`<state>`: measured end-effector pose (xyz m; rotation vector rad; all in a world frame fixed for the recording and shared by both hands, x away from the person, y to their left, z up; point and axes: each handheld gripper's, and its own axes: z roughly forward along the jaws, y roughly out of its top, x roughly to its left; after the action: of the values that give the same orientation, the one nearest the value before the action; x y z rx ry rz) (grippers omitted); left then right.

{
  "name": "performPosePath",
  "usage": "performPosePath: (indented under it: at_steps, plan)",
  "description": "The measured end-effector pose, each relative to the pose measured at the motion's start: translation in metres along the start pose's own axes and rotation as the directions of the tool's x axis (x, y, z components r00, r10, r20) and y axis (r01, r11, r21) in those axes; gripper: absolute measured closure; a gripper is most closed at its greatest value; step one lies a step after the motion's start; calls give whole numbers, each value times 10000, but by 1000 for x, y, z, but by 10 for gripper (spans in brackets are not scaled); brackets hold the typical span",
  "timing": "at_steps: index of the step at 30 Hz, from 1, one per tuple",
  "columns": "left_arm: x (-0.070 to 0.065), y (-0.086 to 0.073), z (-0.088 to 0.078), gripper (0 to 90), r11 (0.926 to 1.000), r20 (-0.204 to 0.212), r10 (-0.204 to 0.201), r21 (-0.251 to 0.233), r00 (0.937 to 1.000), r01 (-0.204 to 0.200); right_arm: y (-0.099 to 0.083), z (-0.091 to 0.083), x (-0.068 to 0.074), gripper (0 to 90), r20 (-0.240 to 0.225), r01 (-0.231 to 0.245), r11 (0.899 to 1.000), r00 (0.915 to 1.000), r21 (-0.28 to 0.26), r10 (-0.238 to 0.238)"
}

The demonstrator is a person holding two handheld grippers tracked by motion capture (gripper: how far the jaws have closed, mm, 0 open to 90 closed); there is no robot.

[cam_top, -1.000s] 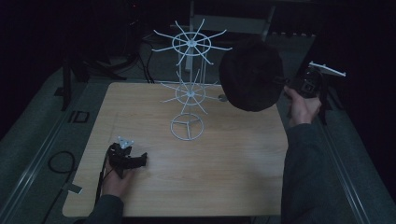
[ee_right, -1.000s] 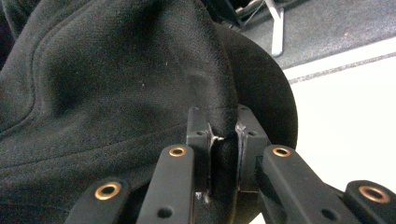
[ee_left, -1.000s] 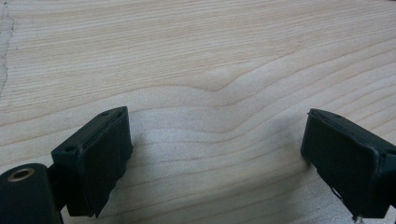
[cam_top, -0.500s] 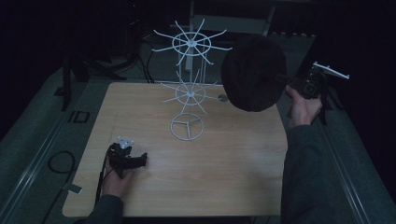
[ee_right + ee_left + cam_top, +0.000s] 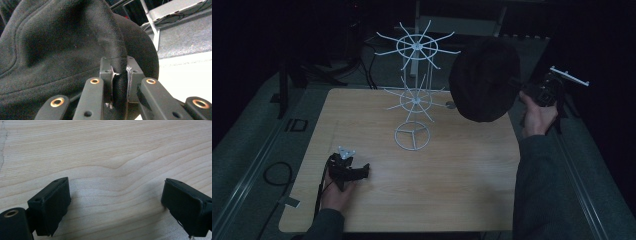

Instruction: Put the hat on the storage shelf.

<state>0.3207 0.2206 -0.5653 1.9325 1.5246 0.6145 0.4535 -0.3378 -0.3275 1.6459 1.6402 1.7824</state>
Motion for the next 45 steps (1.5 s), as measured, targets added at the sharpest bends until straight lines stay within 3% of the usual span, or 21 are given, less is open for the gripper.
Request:
performPosePath:
  at_steps: [7, 17, 32, 45]
  plan:
    - [0, 0, 0, 91, 10000, 0, 3, -1, 10000, -3, 2, -5, 2, 794, -124, 97, 9996, 9999, -277, -100]
    - [0, 0, 0, 92, 10000, 1, -12, -15, 10000, 12, 3, -10, 5, 794, -332, 625, 9961, 9974, -617, -646]
    - [0, 0, 0, 92, 10000, -1, -12, -19, 10000, 12, 8, -16, 10, 794, -701, 610, 9941, 9953, -896, -673]
    - [0, 0, 0, 92, 10000, 9, 17, -29, 10000, -17, 12, -10, 25, 794, -1249, 600, 9934, 9895, -979, -721]
